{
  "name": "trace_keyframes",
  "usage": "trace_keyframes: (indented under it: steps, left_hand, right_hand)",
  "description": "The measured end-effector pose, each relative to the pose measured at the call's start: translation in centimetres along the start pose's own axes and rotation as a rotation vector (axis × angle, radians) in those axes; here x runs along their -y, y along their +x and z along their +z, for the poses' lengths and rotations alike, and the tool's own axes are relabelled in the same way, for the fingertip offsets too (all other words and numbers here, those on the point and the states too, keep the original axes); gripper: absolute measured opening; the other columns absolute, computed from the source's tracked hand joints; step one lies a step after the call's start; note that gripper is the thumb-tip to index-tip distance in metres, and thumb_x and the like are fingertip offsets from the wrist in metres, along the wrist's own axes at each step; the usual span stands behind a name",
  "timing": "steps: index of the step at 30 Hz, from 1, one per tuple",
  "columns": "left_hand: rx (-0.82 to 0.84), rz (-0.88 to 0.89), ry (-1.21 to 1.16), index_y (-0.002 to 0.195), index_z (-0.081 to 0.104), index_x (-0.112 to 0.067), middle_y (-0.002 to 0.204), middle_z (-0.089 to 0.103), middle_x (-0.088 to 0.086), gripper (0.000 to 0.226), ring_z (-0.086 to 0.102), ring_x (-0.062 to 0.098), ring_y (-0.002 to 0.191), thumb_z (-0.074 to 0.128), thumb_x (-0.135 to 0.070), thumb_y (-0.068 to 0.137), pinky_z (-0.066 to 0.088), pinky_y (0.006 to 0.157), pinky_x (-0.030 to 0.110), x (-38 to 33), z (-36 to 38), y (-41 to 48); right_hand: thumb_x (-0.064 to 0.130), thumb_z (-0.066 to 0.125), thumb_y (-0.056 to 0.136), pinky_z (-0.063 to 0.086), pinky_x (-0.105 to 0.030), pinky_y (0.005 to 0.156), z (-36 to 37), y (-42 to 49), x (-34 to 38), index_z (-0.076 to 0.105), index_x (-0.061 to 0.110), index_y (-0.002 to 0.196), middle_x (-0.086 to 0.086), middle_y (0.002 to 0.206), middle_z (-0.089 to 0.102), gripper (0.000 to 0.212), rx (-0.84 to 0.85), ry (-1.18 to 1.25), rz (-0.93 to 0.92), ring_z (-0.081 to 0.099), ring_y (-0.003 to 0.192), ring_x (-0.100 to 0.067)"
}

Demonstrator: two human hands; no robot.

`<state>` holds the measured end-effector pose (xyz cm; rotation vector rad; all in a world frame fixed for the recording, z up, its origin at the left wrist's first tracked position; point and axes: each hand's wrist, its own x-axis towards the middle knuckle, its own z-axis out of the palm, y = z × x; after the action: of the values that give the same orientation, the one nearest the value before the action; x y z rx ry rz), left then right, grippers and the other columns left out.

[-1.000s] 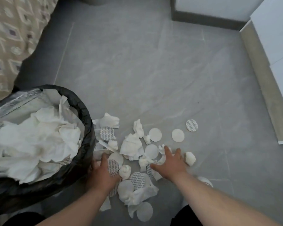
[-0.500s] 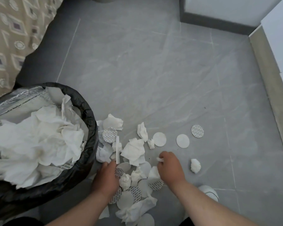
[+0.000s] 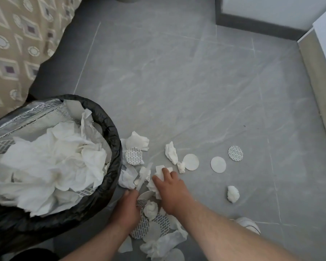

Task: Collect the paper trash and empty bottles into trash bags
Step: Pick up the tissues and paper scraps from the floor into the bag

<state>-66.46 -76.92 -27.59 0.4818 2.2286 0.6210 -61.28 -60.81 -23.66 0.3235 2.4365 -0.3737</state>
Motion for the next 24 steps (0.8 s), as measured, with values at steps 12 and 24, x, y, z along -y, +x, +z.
trace_keyframes:
  steps: [12, 24]
  left_hand:
    - [0.044, 0.096, -0.006, 0.076, 0.05, -0.019, 0.088, 0.052, 0.0, 0.016, 0.053, 0.018, 0.085, 0.049, -0.003, 0.079, 0.043, 0.075, 0.03, -4.8, -2.8, -1.6]
    - [-0.213, 0.215, -0.12, 0.092, 0.056, -0.014, 0.082, 0.062, 0.002, 0.007, 0.059, 0.019, 0.078, 0.057, -0.015, 0.085, 0.045, 0.06, 0.029, -16.1, -21.1, -10.1]
  right_hand:
    - [0.01, 0.058, 0.082, 0.033, -0.024, 0.067, -2.6, -1.8, -4.5, 0.055, 0.016, 0.08, -0.014, 0.104, 0.058, 0.007, -0.188, 0.495, 0.314, 0.059, 0.095, -0.032]
    - [0.006, 0.06, 0.075, 0.033, -0.026, 0.06, -23.3, -10.3, 3.3, 0.053, 0.017, 0.071, -0.004, 0.077, 0.059, 0.014, -0.518, 0.551, 0.167, 0.054, 0.074, -0.026]
